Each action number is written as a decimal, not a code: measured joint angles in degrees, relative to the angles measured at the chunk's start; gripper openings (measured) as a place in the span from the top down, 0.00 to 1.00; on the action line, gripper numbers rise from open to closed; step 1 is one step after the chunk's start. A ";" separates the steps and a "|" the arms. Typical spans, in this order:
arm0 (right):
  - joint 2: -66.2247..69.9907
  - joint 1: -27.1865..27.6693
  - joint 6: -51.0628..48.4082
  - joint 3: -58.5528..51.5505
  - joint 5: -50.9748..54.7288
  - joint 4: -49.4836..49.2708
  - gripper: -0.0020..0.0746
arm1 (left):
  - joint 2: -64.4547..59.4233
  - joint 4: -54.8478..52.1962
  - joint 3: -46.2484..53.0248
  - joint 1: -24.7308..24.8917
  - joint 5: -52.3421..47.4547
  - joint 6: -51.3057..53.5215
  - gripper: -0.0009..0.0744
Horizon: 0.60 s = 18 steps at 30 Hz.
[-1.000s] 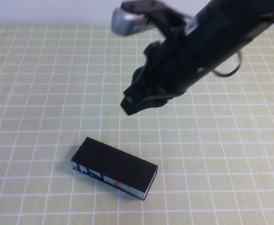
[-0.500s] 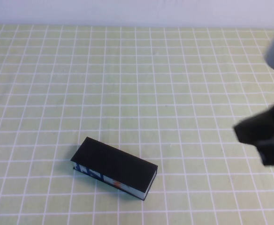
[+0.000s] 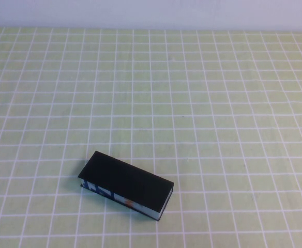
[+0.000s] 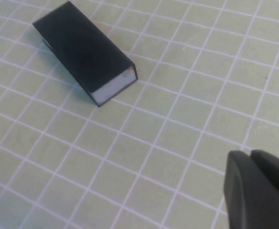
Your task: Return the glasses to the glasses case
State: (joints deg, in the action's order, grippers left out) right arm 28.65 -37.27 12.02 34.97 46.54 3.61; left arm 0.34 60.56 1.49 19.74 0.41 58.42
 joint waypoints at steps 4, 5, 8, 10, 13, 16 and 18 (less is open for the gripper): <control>-2.08 0.00 0.00 -4.22 -2.34 3.21 0.99 | 0.00 0.00 0.00 0.00 0.00 0.00 0.99; -2.17 0.00 0.00 -5.04 -3.24 4.09 0.99 | 0.00 0.00 0.00 0.00 0.00 0.00 0.99; -2.11 0.00 0.57 -7.16 -6.38 6.96 0.99 | 0.00 0.00 0.00 0.00 0.00 0.00 0.99; -2.61 0.26 3.34 -9.09 -9.04 9.56 0.99 | 0.00 0.00 0.00 0.00 0.00 0.00 0.99; -4.31 5.69 7.33 -12.62 -14.40 11.18 0.99 | 0.00 0.00 0.00 0.00 0.00 0.00 0.99; -6.78 15.30 8.61 -18.68 -23.57 11.68 0.99 | 0.00 0.00 0.00 0.00 0.35 0.00 0.99; -8.82 22.27 8.75 -23.08 -31.78 11.98 0.99 | 0.00 0.00 0.00 0.00 0.73 0.00 0.99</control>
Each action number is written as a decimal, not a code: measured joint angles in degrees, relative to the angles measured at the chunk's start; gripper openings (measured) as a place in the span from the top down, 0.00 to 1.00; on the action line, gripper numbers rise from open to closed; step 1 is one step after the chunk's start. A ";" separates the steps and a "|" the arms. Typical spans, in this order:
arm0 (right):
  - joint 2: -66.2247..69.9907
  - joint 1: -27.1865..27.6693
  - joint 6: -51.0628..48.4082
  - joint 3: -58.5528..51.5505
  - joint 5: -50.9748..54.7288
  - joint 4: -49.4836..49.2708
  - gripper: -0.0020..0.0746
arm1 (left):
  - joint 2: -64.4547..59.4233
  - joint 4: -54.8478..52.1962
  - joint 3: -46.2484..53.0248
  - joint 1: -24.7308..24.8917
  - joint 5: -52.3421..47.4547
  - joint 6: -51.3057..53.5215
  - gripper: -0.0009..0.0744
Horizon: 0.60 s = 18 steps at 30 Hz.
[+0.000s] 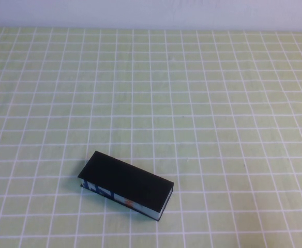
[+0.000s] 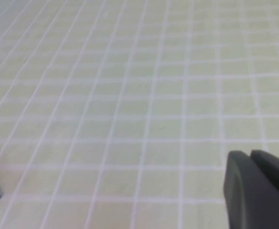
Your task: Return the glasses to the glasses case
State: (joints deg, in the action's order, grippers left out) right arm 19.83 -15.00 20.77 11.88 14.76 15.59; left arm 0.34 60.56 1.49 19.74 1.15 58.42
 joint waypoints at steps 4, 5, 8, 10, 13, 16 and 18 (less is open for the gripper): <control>-6.21 12.05 0.23 -8.96 -12.72 0.41 0.99 | 0.00 0.00 0.00 0.00 0.21 0.00 0.99; -7.80 13.44 0.35 -10.72 -14.07 0.46 0.99 | 0.00 0.00 0.00 0.00 0.21 0.00 0.99; -14.02 15.49 0.69 -13.19 -15.40 0.46 0.99 | 0.00 0.00 0.00 0.00 0.21 0.00 0.99; -18.02 15.62 1.51 -13.41 -14.76 0.46 0.99 | 0.00 0.00 0.00 0.00 0.21 0.00 0.99; -20.25 15.50 2.78 -13.41 -11.97 0.46 0.99 | 0.00 0.00 0.00 0.00 0.24 0.00 0.99; -20.25 13.97 3.21 -13.41 -9.83 0.60 0.99 | 0.00 0.00 0.00 0.00 0.34 0.00 0.99; -20.25 12.62 3.24 -13.41 -9.16 0.60 0.99 | 0.00 0.00 0.00 0.00 0.34 0.00 0.99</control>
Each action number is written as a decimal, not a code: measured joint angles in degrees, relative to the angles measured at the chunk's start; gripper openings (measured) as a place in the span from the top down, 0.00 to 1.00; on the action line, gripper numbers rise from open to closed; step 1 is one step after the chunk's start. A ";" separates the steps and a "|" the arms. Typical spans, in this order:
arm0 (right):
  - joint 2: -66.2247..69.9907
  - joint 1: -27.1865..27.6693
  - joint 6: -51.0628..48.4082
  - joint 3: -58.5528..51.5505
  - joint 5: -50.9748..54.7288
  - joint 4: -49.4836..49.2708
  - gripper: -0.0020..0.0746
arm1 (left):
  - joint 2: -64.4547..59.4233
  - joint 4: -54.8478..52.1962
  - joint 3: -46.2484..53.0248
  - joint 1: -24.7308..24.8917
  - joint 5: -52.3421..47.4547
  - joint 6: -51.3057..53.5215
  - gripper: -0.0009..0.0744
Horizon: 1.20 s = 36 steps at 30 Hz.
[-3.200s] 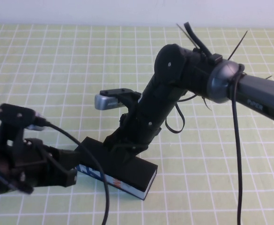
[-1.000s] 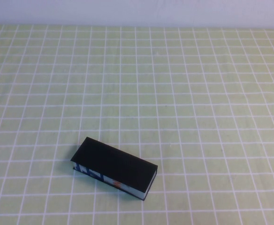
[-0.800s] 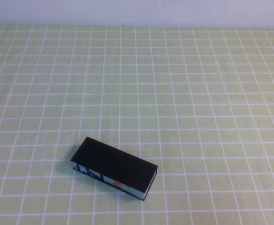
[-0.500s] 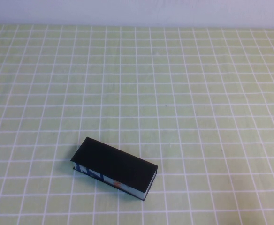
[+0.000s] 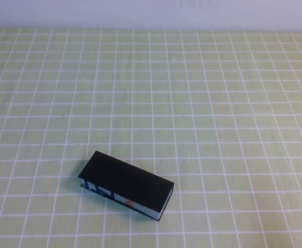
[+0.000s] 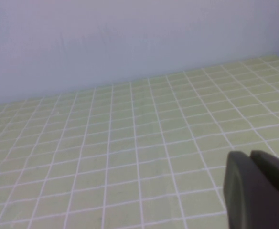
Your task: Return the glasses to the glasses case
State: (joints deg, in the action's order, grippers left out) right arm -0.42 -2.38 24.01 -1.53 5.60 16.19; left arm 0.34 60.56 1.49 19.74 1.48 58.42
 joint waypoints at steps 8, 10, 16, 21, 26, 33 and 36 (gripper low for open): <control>0.00 -1.22 0.08 0.00 0.22 0.09 0.99 | 0.00 0.09 0.00 0.00 0.00 0.00 0.99; 0.00 -1.22 0.14 0.00 0.22 0.09 0.99 | 0.00 0.09 0.00 0.00 0.00 0.00 0.99; 0.00 -1.22 -13.47 0.00 0.36 -11.28 0.99 | 0.00 0.09 0.00 0.00 0.00 0.00 0.99; 0.00 -1.22 -32.27 0.00 6.81 -26.69 0.99 | 0.00 0.09 0.00 0.00 0.00 0.00 0.99; 0.00 -1.22 -34.98 0.00 14.91 -29.44 0.99 | 0.00 0.09 0.00 0.00 0.00 0.00 0.99; 0.00 -1.22 -35.13 0.00 15.13 -29.75 0.99 | 0.00 0.09 0.00 0.00 0.00 0.00 0.99; 0.00 -1.22 -35.13 0.00 15.13 -29.86 0.99 | 0.00 0.09 0.00 0.00 0.00 0.00 0.99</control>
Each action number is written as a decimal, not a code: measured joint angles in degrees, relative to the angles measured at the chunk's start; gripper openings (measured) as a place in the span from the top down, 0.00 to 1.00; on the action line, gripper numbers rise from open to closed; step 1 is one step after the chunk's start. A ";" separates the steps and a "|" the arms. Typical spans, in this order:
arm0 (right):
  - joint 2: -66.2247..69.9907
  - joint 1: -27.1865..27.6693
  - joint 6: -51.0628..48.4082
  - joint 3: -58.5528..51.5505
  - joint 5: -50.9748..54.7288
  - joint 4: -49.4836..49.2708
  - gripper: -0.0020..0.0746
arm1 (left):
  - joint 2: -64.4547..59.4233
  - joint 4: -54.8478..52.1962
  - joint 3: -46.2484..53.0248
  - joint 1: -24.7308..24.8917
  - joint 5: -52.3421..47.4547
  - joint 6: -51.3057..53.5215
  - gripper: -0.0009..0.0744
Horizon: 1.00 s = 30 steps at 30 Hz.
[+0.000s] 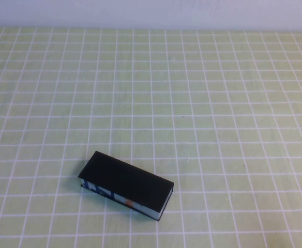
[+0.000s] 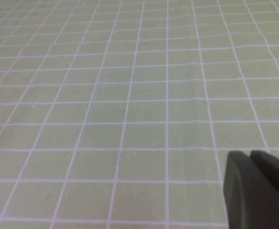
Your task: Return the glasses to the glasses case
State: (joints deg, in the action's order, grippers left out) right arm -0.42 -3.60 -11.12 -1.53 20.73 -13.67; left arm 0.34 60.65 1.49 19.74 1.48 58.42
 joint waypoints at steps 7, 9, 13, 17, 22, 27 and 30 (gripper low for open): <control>0.00 0.00 -0.10 0.00 0.00 0.00 0.99 | 0.00 0.00 0.00 0.00 0.00 0.00 0.99; 0.00 0.00 -0.10 0.00 0.00 0.00 0.99 | 0.00 0.03 0.00 0.00 0.00 0.00 0.99; 0.00 0.00 -0.10 0.00 0.00 -0.11 0.99 | 0.00 0.13 0.00 0.00 0.00 0.00 0.99; 0.00 0.00 -0.10 0.00 0.00 -0.11 0.99 | 0.00 0.13 0.00 0.00 0.00 0.00 0.99; 0.00 0.00 -0.10 0.00 0.00 -0.11 0.99 | 0.00 -8.44 0.00 -0.29 0.00 -3.69 0.99; 0.00 0.00 -0.10 0.00 0.00 -0.11 0.99 | 0.00 -39.05 0.00 -6.96 -0.56 -30.42 0.99; 0.00 0.00 -0.10 0.00 0.00 -0.11 0.99 | 0.09 -53.29 0.00 -13.36 -3.46 -46.94 0.99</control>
State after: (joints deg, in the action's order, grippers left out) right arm -0.42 -3.60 -11.22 -1.53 20.73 -13.78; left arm 0.43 7.36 1.49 6.38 -1.98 11.47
